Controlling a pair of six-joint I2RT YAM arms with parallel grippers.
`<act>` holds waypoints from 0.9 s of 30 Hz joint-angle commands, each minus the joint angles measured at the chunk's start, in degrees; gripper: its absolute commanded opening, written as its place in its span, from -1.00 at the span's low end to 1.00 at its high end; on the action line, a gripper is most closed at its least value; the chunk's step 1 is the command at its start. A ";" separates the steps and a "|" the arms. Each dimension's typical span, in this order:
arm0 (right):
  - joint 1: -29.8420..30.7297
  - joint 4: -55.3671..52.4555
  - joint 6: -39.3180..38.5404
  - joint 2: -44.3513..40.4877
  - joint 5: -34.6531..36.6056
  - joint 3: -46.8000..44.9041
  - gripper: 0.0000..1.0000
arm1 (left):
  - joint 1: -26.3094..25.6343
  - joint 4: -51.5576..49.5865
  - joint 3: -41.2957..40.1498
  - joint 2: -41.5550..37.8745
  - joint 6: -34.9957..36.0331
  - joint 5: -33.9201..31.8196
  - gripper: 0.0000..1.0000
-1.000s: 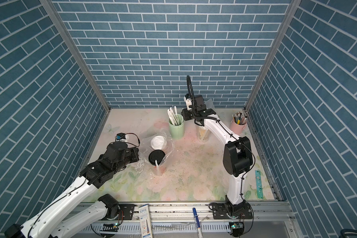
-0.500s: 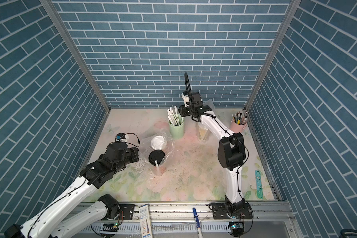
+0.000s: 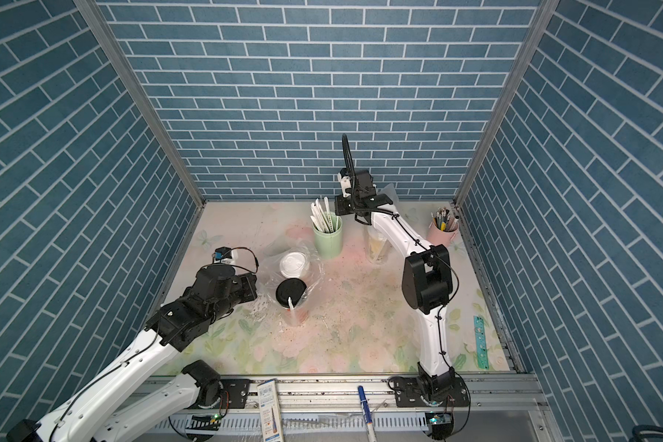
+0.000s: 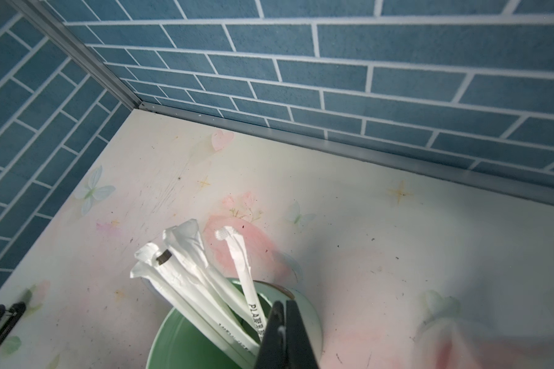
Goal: Pack milk tea into plastic carrier bags
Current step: Pick up the straw from the container.
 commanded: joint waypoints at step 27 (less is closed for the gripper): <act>6.53 8.47 -4.41 -43.28 -10.20 -20.12 -1.00 | 0.20 0.91 -0.38 -1.35 1.87 1.39 -1.00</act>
